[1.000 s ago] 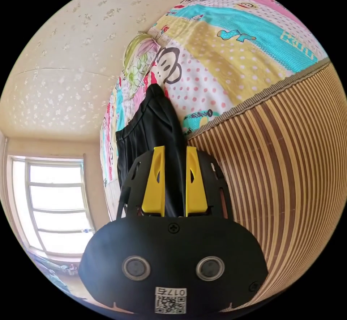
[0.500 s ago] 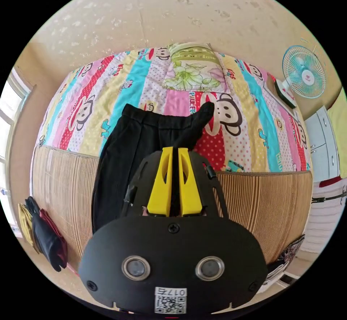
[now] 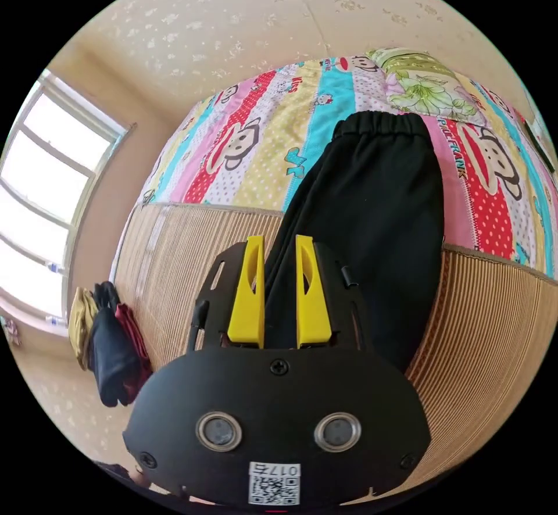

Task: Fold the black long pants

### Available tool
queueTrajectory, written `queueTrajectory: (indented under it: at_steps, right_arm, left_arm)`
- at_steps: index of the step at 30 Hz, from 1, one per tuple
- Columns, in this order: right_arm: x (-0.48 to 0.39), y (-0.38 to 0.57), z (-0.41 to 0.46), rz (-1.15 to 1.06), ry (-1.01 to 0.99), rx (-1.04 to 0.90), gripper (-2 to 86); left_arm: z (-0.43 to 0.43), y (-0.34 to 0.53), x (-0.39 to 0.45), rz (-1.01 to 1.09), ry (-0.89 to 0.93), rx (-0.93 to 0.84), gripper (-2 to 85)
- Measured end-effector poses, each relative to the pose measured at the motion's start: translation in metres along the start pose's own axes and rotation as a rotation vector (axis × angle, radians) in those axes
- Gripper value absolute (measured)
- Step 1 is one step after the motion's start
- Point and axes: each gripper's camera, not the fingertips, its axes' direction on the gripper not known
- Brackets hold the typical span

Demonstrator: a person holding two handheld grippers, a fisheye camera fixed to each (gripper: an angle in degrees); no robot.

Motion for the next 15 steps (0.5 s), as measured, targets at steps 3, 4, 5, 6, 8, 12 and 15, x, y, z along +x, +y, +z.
queueTrajectory:
  at_steps: [3, 4, 5, 6, 8, 12, 15]
  right_arm:
    - [-0.026, 0.093, -0.03, -0.172, -0.063, -0.079, 9.2]
    - [-0.028, 0.113, -0.037, -0.175, -0.099, -0.088, 9.1]
    - [-0.029, 0.153, -0.049, -0.158, -0.17, -0.104, 8.9]
    - [-0.028, 0.192, -0.056, -0.133, -0.221, -0.123, 8.8]
    - [-0.025, 0.244, -0.053, -0.038, -0.255, -0.167, 8.5]
    - [-0.056, 0.292, -0.03, 0.046, -0.203, -0.178, 9.1]
    - [-0.081, 0.271, -0.015, 0.048, -0.078, -0.084, 9.9]
  left_arm:
    - [-0.003, 0.002, 0.004, 0.014, 0.02, -0.023, 0.6]
    - [-0.004, 0.002, 0.008, 0.014, 0.015, -0.039, 0.6]
    - [-0.004, 0.001, 0.01, 0.014, 0.011, -0.048, 0.6]
    - [-0.005, 0.0, 0.016, 0.024, 0.001, -0.069, 0.6]
    - [-0.006, -0.002, 0.026, 0.043, -0.03, -0.107, 0.7]
    - [-0.006, -0.004, 0.051, 0.093, -0.027, -0.186, 0.5]
    - [-0.008, -0.001, 0.072, 0.137, -0.021, -0.22, 0.4]
